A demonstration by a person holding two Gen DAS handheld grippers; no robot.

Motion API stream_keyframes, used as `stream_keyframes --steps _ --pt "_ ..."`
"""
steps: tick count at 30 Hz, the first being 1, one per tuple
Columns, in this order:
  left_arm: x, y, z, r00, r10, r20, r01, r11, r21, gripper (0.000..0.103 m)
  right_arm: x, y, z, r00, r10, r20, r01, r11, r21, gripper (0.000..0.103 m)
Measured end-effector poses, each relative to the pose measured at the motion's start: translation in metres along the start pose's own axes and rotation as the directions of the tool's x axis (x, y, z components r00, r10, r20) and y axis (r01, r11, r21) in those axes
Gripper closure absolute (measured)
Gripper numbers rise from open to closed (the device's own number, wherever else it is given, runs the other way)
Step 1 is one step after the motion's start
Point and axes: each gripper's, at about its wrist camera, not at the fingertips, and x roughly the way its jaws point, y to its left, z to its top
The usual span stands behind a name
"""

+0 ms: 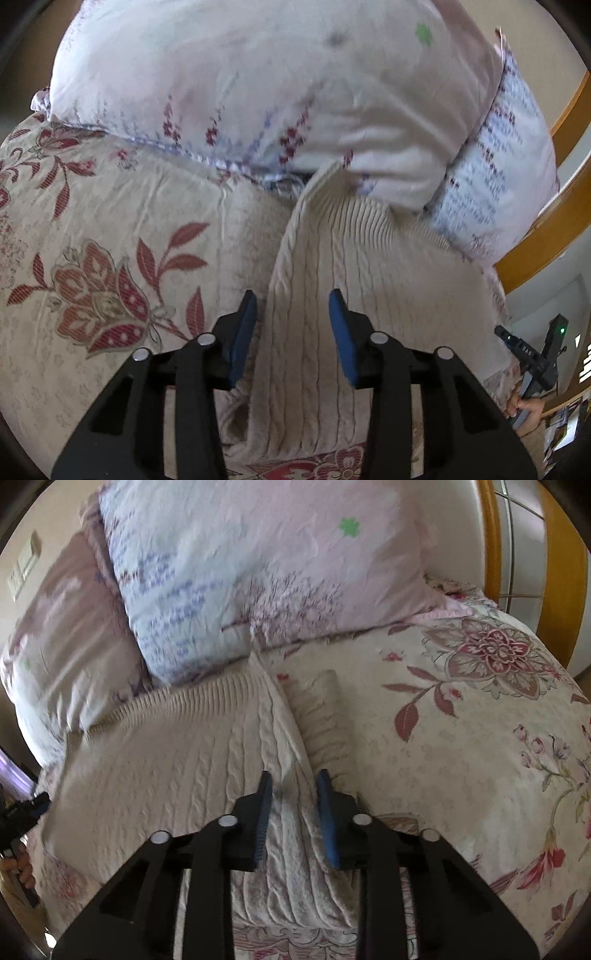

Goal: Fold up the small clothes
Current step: 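Open both grippers and smooth the folded sweater flat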

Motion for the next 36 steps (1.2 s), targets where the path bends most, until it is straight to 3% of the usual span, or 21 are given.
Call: stream_keyframes --steps 3,5,12,22,26,28,31,34,36 --pt "0.007 -0.002 -0.004 0.999 0.035 -0.018 -0.035 0.999 0.017 0.078 -0.001 0.002 -0.003 1.000 0.002 0.009 -0.002 1.000 -0.013 0.092" --pt "0.009 -0.002 -0.004 0.999 0.043 -0.018 -0.043 0.999 0.020 0.095 -0.008 0.003 -0.003 0.999 0.004 0.035 -0.003 1.000 -0.009 0.093" --pt "-0.004 0.002 -0.006 1.000 -0.021 -0.014 0.022 1.000 0.017 0.097 -0.036 0.003 -0.003 0.994 0.027 0.104 -0.029 0.999 0.019 0.093" --pt "-0.017 0.014 -0.025 1.000 -0.006 -0.028 0.008 0.999 0.044 0.097 -0.012 -0.001 -0.019 0.996 -0.093 0.010 0.093 0.996 0.004 0.093" --pt "-0.011 0.012 -0.025 1.000 0.002 -0.029 -0.001 0.999 0.033 0.094 -0.009 0.008 -0.017 0.988 -0.154 0.001 0.154 0.987 -0.036 0.092" --pt "-0.014 0.008 -0.022 1.000 -0.002 -0.021 0.003 1.000 0.028 0.091 -0.015 0.013 -0.015 0.984 -0.180 0.016 0.180 0.983 -0.045 0.078" --pt "-0.025 0.000 -0.019 0.999 0.003 0.036 -0.005 0.999 0.051 0.074 -0.030 0.026 -0.017 0.987 -0.141 0.081 0.145 0.988 -0.052 0.058" --pt "-0.031 -0.021 -0.020 0.997 0.000 0.083 -0.010 0.992 0.124 0.064 -0.028 0.044 -0.019 0.995 -0.076 0.064 0.082 0.992 -0.096 0.058" --pt "-0.026 -0.035 -0.023 0.998 -0.007 0.069 -0.005 0.985 0.175 0.062 -0.022 0.054 -0.021 0.998 -0.049 0.037 0.054 0.991 -0.119 0.058"
